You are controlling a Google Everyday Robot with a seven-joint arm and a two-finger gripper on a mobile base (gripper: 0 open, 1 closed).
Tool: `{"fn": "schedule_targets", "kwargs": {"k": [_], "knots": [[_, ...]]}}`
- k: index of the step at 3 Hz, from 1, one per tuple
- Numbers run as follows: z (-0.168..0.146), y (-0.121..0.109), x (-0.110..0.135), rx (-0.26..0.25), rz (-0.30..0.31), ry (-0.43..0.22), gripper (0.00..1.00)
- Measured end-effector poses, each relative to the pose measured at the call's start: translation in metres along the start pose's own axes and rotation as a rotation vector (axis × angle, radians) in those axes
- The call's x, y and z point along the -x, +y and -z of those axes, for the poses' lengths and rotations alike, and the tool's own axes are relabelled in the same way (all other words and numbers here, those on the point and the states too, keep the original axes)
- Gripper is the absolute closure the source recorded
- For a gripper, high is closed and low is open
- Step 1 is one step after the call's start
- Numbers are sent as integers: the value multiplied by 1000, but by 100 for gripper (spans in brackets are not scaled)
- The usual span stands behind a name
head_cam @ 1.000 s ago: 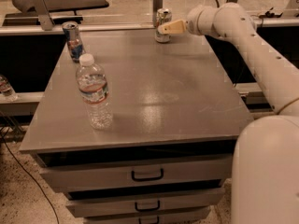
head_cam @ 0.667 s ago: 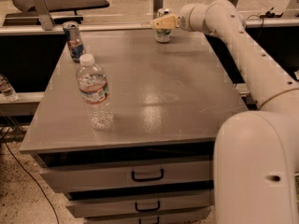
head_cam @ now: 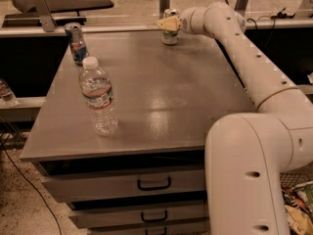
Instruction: Pick 7up can
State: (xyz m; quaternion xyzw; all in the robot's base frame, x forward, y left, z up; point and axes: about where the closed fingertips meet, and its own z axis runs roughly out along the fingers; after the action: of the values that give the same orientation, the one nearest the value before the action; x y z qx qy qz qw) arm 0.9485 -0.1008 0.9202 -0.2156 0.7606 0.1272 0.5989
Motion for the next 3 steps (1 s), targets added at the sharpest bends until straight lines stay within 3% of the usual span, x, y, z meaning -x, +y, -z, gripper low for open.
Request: {"fn": "schedule_targets", "kwargs": {"k": [2,3], "knots": [[-8,-2,-6,-7,-22,14,69],[2,12,-3,41,17,11,92]]}}
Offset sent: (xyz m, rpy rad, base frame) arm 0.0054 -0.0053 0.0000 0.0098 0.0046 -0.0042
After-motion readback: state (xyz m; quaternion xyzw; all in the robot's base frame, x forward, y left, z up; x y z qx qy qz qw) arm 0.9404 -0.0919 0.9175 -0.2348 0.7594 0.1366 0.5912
